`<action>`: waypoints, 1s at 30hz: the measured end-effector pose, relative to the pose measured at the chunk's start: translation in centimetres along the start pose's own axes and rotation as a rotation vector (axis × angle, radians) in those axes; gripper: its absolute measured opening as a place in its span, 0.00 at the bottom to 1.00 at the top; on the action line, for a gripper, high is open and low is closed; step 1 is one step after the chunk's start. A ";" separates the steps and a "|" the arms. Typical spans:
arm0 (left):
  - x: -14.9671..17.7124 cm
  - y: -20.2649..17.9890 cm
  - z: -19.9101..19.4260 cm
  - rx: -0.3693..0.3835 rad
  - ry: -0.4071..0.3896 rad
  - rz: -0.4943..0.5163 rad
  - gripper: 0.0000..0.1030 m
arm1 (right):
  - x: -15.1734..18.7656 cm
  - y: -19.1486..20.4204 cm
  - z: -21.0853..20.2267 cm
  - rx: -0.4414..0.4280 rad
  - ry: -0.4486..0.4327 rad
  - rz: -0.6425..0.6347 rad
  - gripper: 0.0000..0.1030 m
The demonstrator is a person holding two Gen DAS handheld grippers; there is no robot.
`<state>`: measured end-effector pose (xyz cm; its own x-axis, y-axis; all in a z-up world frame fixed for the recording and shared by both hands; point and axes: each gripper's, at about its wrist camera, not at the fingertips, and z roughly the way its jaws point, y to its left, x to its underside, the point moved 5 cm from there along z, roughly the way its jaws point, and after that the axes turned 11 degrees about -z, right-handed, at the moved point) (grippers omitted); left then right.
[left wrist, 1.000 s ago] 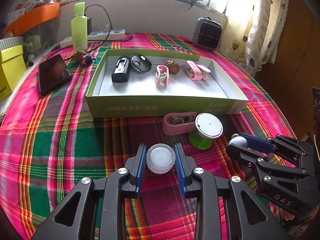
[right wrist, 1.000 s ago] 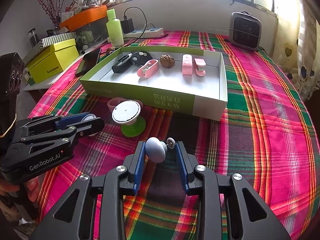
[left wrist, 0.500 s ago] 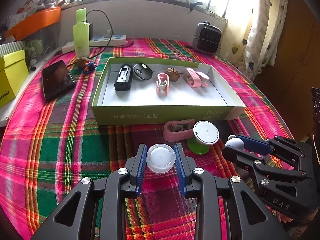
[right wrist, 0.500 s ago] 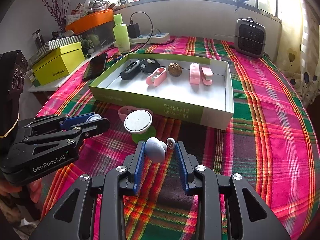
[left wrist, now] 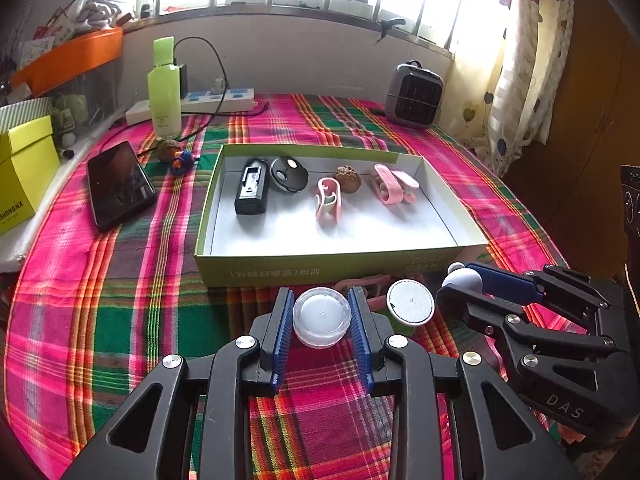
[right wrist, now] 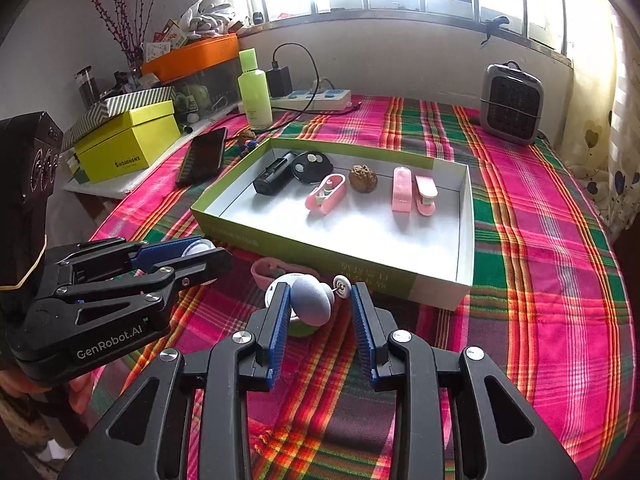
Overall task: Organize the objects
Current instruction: 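Lift the white cup and white ball knob toward the box with both grippers, then lower the white cup and white ball knob into the box with both grippers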
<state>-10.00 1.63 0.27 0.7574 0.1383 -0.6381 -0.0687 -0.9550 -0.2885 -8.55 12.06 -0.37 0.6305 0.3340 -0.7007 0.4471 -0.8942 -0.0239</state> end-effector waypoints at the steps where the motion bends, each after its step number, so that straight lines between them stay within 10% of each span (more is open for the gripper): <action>1: -0.2 0.0 0.0 -0.002 -0.002 0.001 0.25 | -0.2 0.0 0.1 0.000 -0.001 -0.004 0.31; 30: -5.2 1.9 3.8 -0.029 -0.007 -0.019 0.25 | -4.9 -2.8 5.1 -0.020 0.034 -0.001 0.31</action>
<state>-16.52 0.09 0.30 0.7540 0.1585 -0.6374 -0.0348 -0.9594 -0.2798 -16.13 11.38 -0.53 0.6508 0.3452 -0.6763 0.4604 -0.8877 -0.0102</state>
